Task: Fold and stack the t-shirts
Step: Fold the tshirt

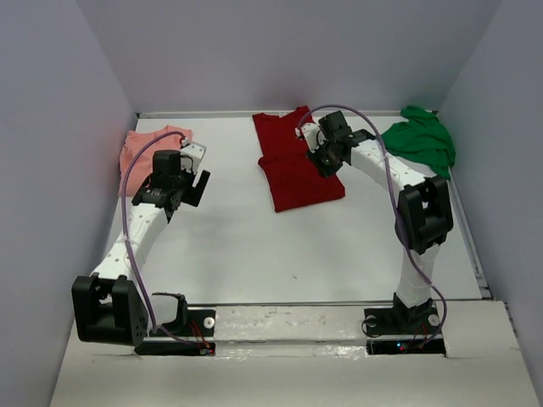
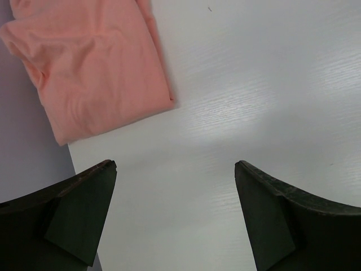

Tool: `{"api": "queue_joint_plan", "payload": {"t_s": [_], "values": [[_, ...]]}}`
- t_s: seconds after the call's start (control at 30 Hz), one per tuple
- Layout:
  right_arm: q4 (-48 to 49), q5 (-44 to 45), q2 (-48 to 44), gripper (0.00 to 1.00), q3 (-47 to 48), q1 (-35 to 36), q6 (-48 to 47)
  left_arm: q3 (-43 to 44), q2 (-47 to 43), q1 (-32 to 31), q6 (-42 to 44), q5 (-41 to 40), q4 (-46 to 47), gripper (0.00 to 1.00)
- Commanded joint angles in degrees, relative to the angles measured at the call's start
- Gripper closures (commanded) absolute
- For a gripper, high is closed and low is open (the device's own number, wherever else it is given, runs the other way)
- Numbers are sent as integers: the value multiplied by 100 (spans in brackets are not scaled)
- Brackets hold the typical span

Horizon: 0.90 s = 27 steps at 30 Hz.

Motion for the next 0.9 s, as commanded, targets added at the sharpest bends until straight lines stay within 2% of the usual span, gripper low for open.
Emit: {"api": "queue_joint_plan", "payload": {"t_s": [0.0,0.13,0.23,0.43,0.87], "values": [[-358,-496,342,83,430,-17,168,18,-276,-35,29,-65,47,1],[-622,-759,826,96,967,-17,195,-140,-355,-35,38,-153,91,1],[-788,-856,1125,100,1380,-17,160,-175,-347,-35,47,-276,100,1],[-974,-1111,1775,100,1846,-17,116,-132,-320,-35,56,-425,21,1],[-1211,-1620,2066,100,1513,44,-25,44,-119,-35,73,-522,-93,1]]}}
